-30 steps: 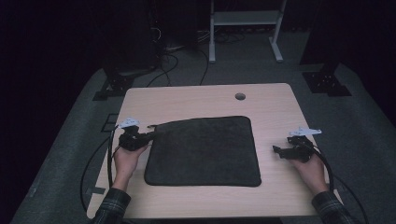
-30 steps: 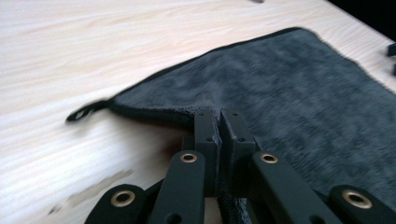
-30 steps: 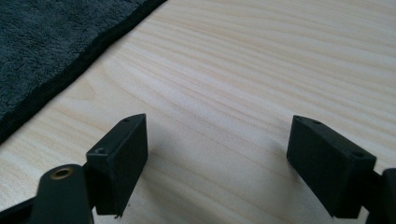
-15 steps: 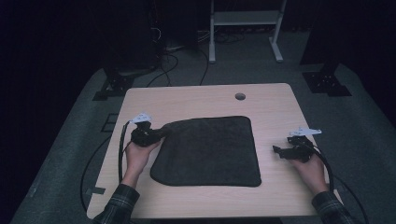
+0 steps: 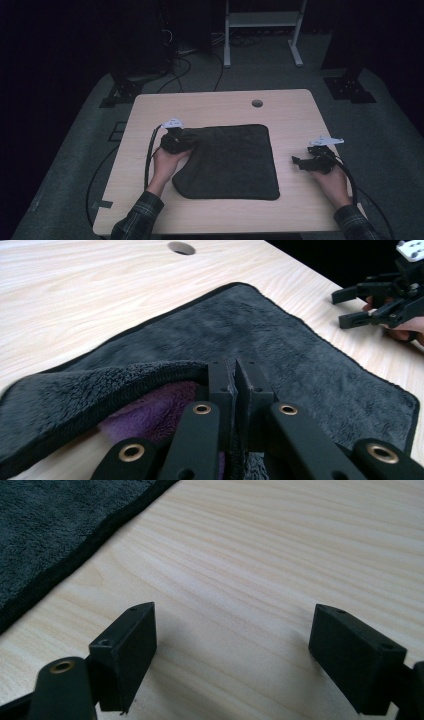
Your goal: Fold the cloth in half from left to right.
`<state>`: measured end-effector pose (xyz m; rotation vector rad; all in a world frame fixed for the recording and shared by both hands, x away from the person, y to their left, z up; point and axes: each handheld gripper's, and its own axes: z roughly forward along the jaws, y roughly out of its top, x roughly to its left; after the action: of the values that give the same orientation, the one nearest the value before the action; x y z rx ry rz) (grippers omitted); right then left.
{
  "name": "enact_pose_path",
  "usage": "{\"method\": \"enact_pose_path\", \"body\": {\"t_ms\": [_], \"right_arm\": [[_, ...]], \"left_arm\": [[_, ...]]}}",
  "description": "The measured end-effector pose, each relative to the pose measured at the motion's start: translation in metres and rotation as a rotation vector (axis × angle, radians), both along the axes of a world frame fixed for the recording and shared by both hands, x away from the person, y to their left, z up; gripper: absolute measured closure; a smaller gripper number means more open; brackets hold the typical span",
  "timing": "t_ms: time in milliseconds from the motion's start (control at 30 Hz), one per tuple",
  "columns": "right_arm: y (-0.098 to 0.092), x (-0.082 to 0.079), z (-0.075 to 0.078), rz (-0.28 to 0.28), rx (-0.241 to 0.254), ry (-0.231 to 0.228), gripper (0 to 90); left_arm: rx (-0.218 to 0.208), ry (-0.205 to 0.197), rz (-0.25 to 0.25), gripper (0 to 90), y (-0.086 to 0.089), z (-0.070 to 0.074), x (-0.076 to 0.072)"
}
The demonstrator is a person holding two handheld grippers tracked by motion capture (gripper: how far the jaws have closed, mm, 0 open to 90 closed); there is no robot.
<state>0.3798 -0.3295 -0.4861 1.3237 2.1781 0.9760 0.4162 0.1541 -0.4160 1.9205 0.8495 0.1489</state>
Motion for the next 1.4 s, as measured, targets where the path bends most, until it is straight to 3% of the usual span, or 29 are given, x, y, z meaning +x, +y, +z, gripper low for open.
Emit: {"method": "enact_pose_path", "body": {"t_ms": [167,633,1400], "right_arm": [[0.001,0.001,0.000,0.004,-0.007,0.013,11.0],[0.001,0.002,-0.001,0.006,-0.009,0.016,10.1],[0.001,0.002,-0.001,0.006,-0.009,0.015,10.1]], "left_arm": [[0.001,-0.003,-0.040,86.0,-0.019,0.000,0.003],[-0.003,0.021,-0.129,85.9,-0.066,-0.006,0.010],[-0.004,0.064,-0.223,85.9,-0.131,-0.023,0.027]]}}
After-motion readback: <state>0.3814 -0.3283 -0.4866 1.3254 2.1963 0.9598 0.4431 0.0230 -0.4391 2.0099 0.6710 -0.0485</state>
